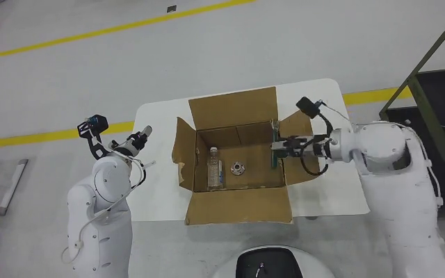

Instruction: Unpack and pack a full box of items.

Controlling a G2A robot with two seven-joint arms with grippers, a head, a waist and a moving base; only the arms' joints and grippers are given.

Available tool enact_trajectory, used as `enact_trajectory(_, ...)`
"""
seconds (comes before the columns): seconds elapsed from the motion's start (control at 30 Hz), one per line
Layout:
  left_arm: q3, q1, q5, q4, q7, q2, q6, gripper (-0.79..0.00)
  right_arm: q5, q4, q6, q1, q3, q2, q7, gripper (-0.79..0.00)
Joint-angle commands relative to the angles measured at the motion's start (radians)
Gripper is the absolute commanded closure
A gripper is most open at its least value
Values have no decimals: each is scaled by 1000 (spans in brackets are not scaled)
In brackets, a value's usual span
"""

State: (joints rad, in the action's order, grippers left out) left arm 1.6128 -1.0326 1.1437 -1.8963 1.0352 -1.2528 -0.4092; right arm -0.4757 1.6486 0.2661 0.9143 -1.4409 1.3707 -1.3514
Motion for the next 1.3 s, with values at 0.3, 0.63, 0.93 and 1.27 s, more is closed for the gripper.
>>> enact_trajectory(0.3, 0, 0, 0, 0, 0, 0, 0, -785, -252, -292, 75, -173, 357, 38, 114, 0)
enact_trajectory(0.63, 0, 0, 0, 0, 0, 0, 0, -785, -328, -491, 117, -279, 525, 82, 172, -166)
enact_trajectory(0.93, 0, 0, 0, 0, 0, 0, 0, -785, -314, -545, 116, -313, 554, 100, 182, -299)
enact_trajectory(1.27, 0, 0, 0, 0, 0, 0, 0, -785, -204, -213, -4, -214, 360, 52, 136, 0)
